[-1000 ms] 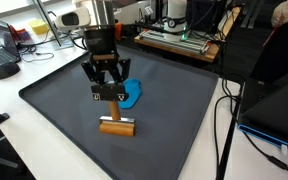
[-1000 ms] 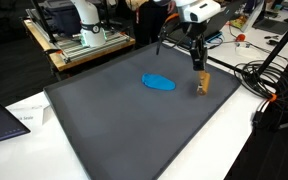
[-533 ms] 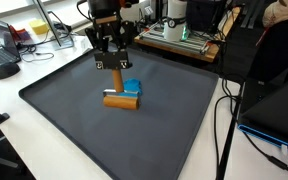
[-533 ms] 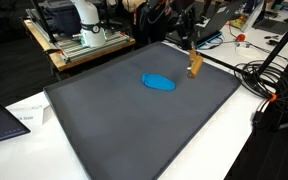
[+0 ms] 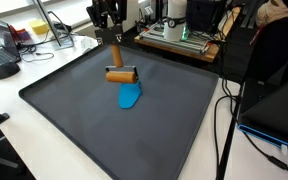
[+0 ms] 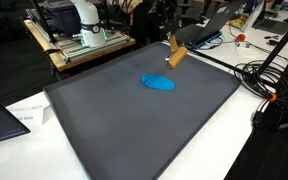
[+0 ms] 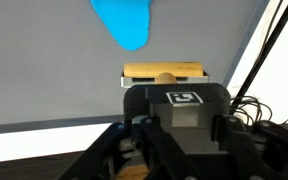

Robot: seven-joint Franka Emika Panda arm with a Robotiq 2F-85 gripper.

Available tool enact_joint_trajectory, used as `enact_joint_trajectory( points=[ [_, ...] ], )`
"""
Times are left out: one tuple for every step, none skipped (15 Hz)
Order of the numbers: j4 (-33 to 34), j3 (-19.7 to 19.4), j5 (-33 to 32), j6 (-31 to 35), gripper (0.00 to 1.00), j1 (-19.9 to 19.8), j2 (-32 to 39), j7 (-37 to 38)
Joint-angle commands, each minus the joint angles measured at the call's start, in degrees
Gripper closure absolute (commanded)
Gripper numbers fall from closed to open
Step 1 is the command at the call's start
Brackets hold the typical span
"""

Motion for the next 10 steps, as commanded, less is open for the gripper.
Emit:
enact_joint_trajectory(
  points=[
    [-2.4,-5.2,4.5,-1.1,0.78,1.1,-3.5,0.0],
    [-2.3,-6.4,6.7,-1.0,0.78,1.0,-3.6,-2.0],
    [-1.0,-6.0,2.9,-0.7,0.53,2.2,-1.3,0.0],
    [-1.0,-6.9,3.7,-0.7,0.53,2.0,-1.4,-0.6],
    [-1.0,-7.5,4.1,-0.7,0.53,1.9,-1.4,-0.9],
    [-1.0,-7.6,4.3,-0.7,0.53,1.8,-1.4,-0.9],
    [-1.0,-7.6,4.4,-0.7,0.53,1.9,-1.4,-0.9],
    [-1.0,-7.6,4.5,-0.7,0.53,2.0,-1.4,-0.9],
    [-1.0,-7.6,4.5,-0.7,0.53,2.1,-1.4,-0.9],
    [-1.0,-7.5,4.6,-0.7,0.53,2.2,-1.4,-0.9]
  ],
)
